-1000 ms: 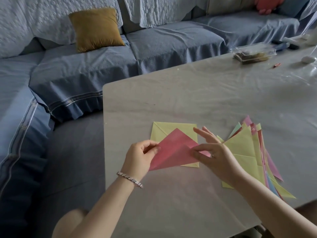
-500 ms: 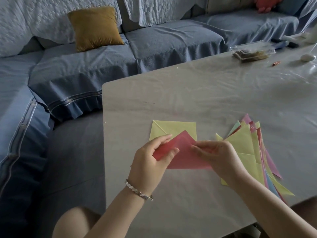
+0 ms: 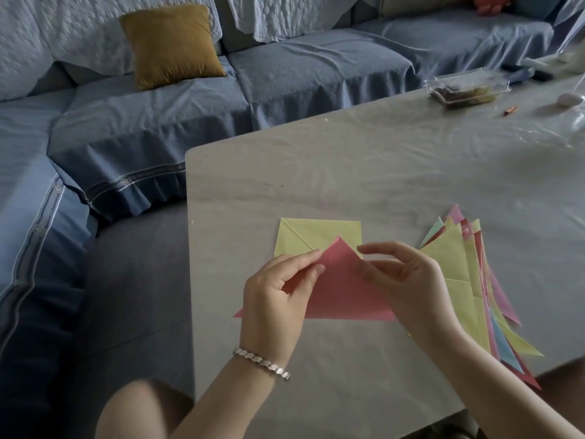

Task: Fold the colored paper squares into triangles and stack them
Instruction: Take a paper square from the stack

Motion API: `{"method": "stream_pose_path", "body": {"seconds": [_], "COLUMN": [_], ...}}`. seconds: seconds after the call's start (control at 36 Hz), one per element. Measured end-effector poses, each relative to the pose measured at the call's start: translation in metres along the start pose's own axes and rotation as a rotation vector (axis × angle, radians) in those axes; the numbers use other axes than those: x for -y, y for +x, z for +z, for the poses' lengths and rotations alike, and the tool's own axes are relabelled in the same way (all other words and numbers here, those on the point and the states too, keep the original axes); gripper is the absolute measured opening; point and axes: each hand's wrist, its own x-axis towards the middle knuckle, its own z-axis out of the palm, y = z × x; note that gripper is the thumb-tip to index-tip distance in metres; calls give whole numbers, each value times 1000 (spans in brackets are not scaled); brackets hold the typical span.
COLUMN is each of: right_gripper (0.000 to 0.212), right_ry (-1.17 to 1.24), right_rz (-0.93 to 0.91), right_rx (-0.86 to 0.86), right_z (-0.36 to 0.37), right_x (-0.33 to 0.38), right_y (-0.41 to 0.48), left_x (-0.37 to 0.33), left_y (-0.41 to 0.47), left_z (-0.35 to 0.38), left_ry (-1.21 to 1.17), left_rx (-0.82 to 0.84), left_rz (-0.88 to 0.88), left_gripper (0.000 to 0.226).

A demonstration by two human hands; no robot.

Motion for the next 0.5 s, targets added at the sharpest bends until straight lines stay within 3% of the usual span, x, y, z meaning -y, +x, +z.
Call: {"method": "stream_pose_path", "body": {"seconds": [0.19,0.39,0.5], "right_gripper": [25,40,33], "right_ry": [14,12,-14], "right_rz": [-48,-68,-78], "right_rx": [3,0,10], "right_z": [0,-1,0], "right_x": [5,5,6], "right_y": [-3,-3,-3], "left_x": [-1,-5,-4], "left_y": [1,1,2], "left_z": [0,-2,-3], "left_ry": [-19,-112,-130], "left_rx": [1,36,51], "left_rz": [12,-115,-180], "left_gripper": [30,24,34]}}
